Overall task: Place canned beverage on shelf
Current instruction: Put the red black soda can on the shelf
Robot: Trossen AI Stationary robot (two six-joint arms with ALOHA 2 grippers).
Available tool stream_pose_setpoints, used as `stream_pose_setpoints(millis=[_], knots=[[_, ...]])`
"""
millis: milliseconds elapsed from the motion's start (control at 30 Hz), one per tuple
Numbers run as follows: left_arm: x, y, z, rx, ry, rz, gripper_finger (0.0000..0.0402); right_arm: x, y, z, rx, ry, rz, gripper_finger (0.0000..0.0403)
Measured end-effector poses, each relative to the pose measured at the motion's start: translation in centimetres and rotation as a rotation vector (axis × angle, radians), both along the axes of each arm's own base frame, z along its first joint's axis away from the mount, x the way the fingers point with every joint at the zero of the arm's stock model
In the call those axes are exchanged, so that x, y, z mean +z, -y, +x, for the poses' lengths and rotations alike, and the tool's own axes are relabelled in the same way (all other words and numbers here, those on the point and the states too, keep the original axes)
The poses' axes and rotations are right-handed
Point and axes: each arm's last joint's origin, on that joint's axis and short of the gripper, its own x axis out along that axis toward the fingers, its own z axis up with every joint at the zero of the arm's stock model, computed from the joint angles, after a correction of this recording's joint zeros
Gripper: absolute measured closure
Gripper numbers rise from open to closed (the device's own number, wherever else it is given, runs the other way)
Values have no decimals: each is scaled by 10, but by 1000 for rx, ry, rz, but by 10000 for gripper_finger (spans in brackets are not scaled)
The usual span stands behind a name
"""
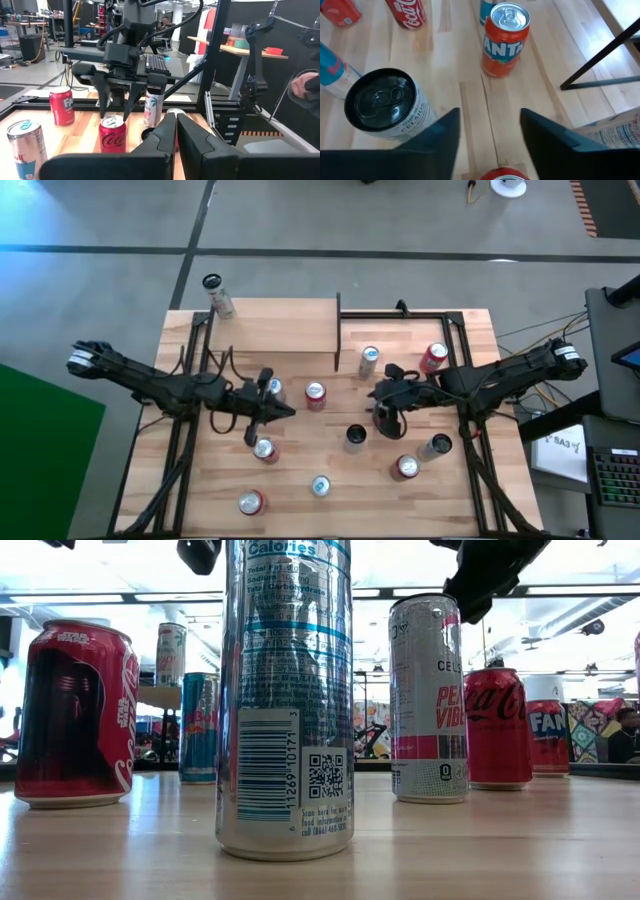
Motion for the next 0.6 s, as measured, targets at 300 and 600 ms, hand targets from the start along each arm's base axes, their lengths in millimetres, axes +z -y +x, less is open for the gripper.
stream_pose_setpoints(millis=[300, 600], knots=[[9, 4, -1, -19, 39, -11, 402, -1, 0, -1, -10, -18, 7, 95], [9, 4, -1, -19, 37, -10, 402, -5, 3, -16, -89, -211, 34, 77]])
